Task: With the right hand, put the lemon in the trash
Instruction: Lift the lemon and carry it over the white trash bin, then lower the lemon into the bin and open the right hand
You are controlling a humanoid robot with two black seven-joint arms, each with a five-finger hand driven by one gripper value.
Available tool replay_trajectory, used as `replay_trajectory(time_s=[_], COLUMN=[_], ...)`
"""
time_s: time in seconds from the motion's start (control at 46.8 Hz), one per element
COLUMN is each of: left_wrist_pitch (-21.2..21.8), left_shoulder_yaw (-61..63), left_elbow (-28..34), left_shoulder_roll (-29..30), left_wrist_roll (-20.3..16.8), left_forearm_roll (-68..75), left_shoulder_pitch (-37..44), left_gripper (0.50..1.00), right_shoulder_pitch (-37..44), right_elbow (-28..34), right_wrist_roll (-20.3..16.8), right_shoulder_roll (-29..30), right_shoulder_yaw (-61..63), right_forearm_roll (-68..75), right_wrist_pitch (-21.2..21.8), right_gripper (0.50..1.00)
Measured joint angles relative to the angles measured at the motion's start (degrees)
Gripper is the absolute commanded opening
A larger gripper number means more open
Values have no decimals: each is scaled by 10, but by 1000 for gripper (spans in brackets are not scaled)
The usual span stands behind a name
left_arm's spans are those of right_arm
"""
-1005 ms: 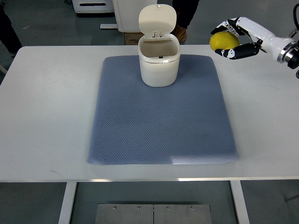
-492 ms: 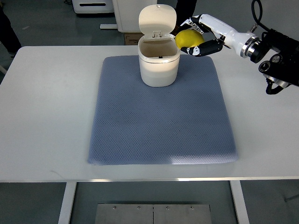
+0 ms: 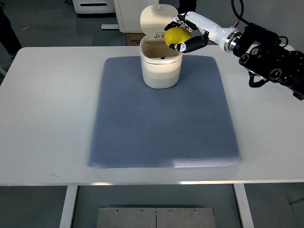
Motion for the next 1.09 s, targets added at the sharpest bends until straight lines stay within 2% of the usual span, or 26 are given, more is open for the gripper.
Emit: replay_trajectory(time_s=[0.278,0.47,0.941,1.005,1.09], left_wrist_pitch=[0,0,0,0,0], left_shoulder_yaw=[0,0,0,0,0], left_elbow=[0,0,0,0,0], left_shoulder_roll=[0,0,0,0,0], left_wrist_roll=[0,0,0,0,0], left_forearm_roll=[0,0,0,0,0], left_shoulder_pitch=[0,0,0,0,0], left_gripper=[1000,1000,1000,1000,1000], right_shoulder_pitch=[0,-8,-15,-16,-21], right_elbow=[-73,-132,-135,-135,-135], right_wrist_roll=[-14,-16,-27,-29,-30], right_shoulder_roll=[75,80,81,81,81], right_shoulder_yaw=[0,0,2,2,2], right_forearm_roll=[-1,0,0,0,0], right_wrist_pitch=[14,14,14,13,13], right_gripper=[500,500,500,539,621])
